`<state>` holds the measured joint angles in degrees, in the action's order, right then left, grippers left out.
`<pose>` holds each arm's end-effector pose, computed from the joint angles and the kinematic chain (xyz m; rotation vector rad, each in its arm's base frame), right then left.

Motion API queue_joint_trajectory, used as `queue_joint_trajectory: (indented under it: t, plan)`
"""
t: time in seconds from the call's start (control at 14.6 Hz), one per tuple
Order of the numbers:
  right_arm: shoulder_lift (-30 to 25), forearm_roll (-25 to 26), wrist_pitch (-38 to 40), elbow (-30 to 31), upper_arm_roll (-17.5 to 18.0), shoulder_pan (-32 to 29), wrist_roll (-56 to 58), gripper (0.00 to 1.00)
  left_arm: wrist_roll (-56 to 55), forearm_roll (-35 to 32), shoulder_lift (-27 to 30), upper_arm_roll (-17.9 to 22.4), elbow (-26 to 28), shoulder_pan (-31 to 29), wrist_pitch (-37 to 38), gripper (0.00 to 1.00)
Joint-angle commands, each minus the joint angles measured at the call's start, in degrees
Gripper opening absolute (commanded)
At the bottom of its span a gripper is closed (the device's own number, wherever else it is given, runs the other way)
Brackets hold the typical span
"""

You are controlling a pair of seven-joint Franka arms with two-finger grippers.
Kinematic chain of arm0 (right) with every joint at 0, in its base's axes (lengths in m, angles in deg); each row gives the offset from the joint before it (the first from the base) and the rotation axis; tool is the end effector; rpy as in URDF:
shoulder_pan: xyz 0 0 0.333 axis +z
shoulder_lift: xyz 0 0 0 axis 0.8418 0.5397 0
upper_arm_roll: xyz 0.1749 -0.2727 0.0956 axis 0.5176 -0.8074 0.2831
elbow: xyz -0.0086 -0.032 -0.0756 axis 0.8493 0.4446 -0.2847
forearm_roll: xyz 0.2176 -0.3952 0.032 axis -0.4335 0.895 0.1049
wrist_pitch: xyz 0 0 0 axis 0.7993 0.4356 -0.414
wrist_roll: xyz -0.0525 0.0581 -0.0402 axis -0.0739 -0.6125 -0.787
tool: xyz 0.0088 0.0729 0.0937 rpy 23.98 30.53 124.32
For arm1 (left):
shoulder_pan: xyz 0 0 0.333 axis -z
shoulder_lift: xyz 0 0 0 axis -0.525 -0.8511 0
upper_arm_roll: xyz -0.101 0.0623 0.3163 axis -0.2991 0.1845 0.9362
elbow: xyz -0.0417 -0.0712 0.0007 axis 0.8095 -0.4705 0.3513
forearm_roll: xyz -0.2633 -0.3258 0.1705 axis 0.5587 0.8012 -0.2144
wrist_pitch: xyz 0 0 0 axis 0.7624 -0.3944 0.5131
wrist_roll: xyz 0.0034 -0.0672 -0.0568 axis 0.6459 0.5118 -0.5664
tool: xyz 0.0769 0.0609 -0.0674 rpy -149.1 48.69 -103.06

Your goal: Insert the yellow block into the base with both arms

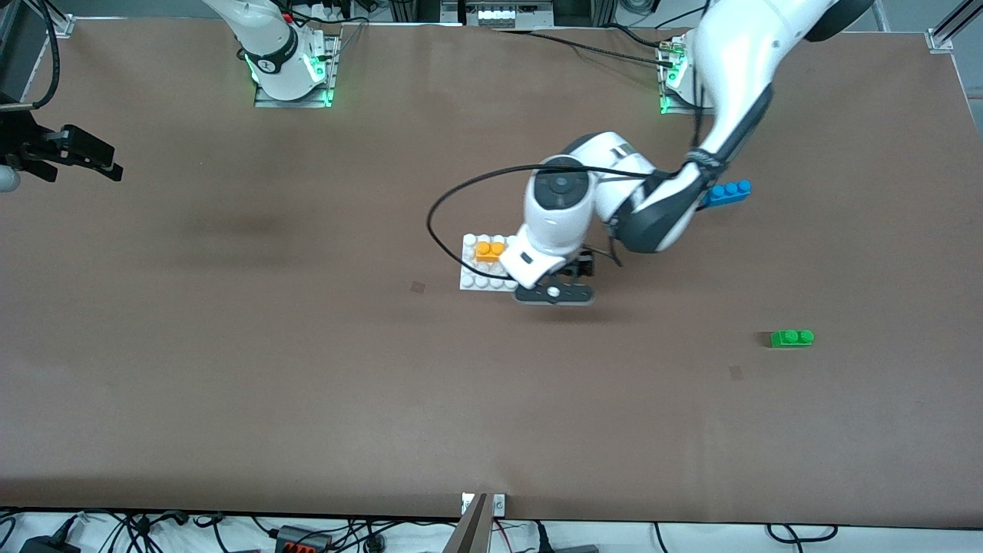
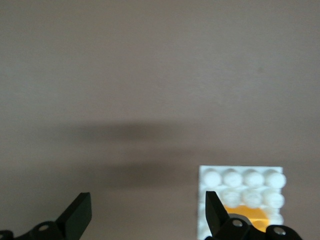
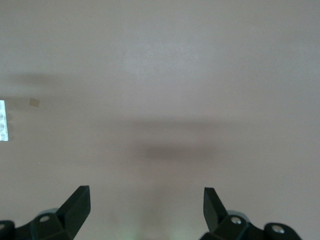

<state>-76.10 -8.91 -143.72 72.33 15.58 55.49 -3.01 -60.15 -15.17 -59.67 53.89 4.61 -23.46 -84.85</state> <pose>0.5973 -0.0352 0.6081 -3.1193 -0.0277 0.0727 0.6426 -0.4358 0.3200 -3.0847 0.0361 -0.0076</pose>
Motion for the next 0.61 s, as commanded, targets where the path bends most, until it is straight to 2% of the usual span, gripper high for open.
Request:
queue_joint_trajectory:
  t: [0.0, 0.14, 0.34, 0.55]
  plan:
    - [-0.27, 0.51, -1.08, 0.28, -0.25, 0.71, -0.36, 1.00, 11.26, -0.06, 2.80, 0.25, 1.50, -4.85, 2.08, 1.00]
    - [-0.27, 0.51, -1.00, 0.54, -0.33, 0.44, -0.36, 1.00, 16.21, 0.12, 3.24, 1.21, 2.55, -7.41, 2.08, 1.00]
    - [-0.36, 0.51, -0.65, 0.46, -0.16, 0.88, -0.36, 1.00, 25.69, 1.25, 6.22, 5.69, 3.00, -7.68, 2.87, 1.00]
    - [-0.45, 0.60, -0.65, 0.37, 0.72, 0.88, -0.27, 1.00, 36.58, 8.98, 9.73, 12.80, 4.48, -7.60, 3.93, 1.00]
